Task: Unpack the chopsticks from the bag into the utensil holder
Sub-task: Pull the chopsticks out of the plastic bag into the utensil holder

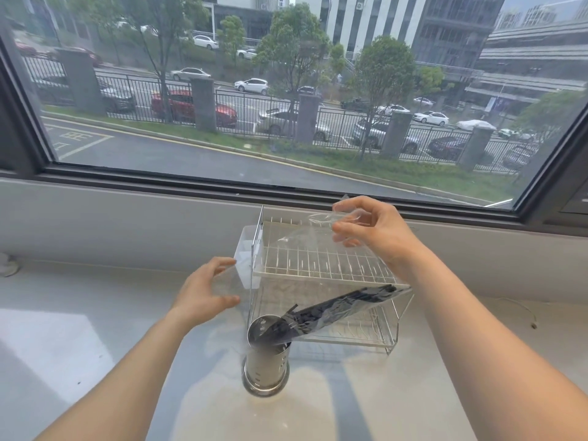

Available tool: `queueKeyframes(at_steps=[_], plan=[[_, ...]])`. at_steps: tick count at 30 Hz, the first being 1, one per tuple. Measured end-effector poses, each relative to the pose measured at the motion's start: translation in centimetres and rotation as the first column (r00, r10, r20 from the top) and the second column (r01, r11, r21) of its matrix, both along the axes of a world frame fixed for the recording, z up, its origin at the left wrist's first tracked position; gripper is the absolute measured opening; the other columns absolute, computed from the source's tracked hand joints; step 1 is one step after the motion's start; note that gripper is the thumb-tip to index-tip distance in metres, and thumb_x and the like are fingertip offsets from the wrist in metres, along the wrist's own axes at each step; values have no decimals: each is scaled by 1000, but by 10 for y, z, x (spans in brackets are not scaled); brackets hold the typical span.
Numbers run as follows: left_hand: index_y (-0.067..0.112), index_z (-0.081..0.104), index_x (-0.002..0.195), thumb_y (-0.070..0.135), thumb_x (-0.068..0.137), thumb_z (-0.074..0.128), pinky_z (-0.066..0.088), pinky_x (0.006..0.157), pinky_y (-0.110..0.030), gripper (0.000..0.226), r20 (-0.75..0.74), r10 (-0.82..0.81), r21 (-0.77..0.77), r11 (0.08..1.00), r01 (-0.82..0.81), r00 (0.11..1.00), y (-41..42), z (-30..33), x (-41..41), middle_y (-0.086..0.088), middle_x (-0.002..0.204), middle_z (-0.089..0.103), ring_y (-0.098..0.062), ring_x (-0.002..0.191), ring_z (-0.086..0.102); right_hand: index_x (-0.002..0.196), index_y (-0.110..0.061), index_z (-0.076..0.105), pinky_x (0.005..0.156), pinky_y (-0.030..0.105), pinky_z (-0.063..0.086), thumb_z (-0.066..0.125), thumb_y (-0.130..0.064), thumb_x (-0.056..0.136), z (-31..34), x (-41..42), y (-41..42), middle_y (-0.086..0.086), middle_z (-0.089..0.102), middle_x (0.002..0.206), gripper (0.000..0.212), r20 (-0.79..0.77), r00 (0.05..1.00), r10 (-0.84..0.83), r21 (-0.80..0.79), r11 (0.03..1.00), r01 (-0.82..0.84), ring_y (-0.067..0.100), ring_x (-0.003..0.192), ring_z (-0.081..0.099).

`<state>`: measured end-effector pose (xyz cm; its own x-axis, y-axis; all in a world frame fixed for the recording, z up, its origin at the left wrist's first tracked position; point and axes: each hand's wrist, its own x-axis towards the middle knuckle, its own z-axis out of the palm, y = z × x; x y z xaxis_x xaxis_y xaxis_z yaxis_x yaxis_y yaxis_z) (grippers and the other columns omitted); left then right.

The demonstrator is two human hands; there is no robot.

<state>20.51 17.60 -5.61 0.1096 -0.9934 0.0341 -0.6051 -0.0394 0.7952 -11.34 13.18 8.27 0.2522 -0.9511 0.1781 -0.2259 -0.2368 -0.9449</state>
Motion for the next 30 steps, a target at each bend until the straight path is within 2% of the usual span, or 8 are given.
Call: queueKeyframes(at_steps=[3, 6, 10, 15, 19, 22, 26, 30], plan=[[43, 62, 118, 32, 74, 87, 38, 93, -27, 52, 85, -70, -6, 997, 71, 994, -3, 5, -3, 20, 119, 62, -1, 113, 53, 108, -23, 74, 80, 39, 63, 85, -15, 81, 5, 14, 0, 2, 76, 82, 30, -31, 999, 17, 0, 1000, -17, 24, 83, 79], [43, 65, 108, 39, 78, 85, 42, 90, -29, 36, 80, -73, 0, 997, 74, 994, -5, -1, -6, 16, 110, 72, -3, 107, 64, 107, -24, 74, 78, 36, 63, 86, -15, 80, 9, 27, 0, 8, 77, 88, 31, -53, 998, 38, -7, 999, -39, 23, 83, 79], [41, 67, 97, 35, 80, 83, 50, 96, -36, 24, -7, -30, -43, 999, 29, 1000, -2, -13, -3, 14, 103, 76, -5, 100, 71, 105, -27, 74, 73, 31, 62, 86, -14, 80, 11, 42, 0, -7, 74, 73, 31, -109, 992, 67, -24, 997, -70, 22, 83, 79], [43, 69, 87, 35, 76, 86, 55, 88, -31, 22, -40, -14, -20, 1000, 13, 999, 1, -20, 7, 17, 94, 77, 1, 89, 72, 106, -28, 74, 74, 30, 62, 87, -15, 79, 15, 56, 2, 1, 77, 84, 32, -144, 986, 80, -38, 996, -86, 20, 81, 79], [38, 71, 87, 36, 75, 87, 54, 84, -28, 20, -22, -14, -15, 1000, 14, 1000, 2, -22, 12, 18, 94, 76, 2, 91, 71, 105, -27, 74, 74, 28, 62, 88, -16, 78, 20, 68, 3, 9, 78, 91, 32, -173, 981, 86, -65, 993, -98, 19, 80, 78], [40, 71, 90, 35, 71, 89, 52, 78, -24, 27, -38, -10, -8, 1000, 9, 999, 4, -20, 10, 24, 95, 74, 4, 92, 70, 105, -26, 75, 78, 33, 63, 89, -17, 77, 23, 77, 3, 12, 77, 92, 32, -207, 975, 83, -93, 990, -104, 23, 81, 77], [47, 69, 108, 38, 68, 92, 53, 88, -26, 47, -163, -36, -58, 998, 26, 986, 6, -18, 7, 25, 105, 74, 5, 94, 70, 104, -29, 75, 65, 21, 55, 90, -21, 75, 32, 84, 1, 6, 75, 88, 33, -260, 962, 83, -131, 984, -120, 9, 68, 69], [43, 73, 100, 42, 66, 92, 52, 95, -31, 38, -234, -15, -69, 998, -1, 972, 4, -20, 4, 23, 103, 76, 3, 100, 70, 104, -28, 75, 63, 16, 52, 91, -19, 73, 36, 93, 1, 3, 75, 85, 35, -253, 961, 108, -154, 976, -151, 6, 65, 66]])
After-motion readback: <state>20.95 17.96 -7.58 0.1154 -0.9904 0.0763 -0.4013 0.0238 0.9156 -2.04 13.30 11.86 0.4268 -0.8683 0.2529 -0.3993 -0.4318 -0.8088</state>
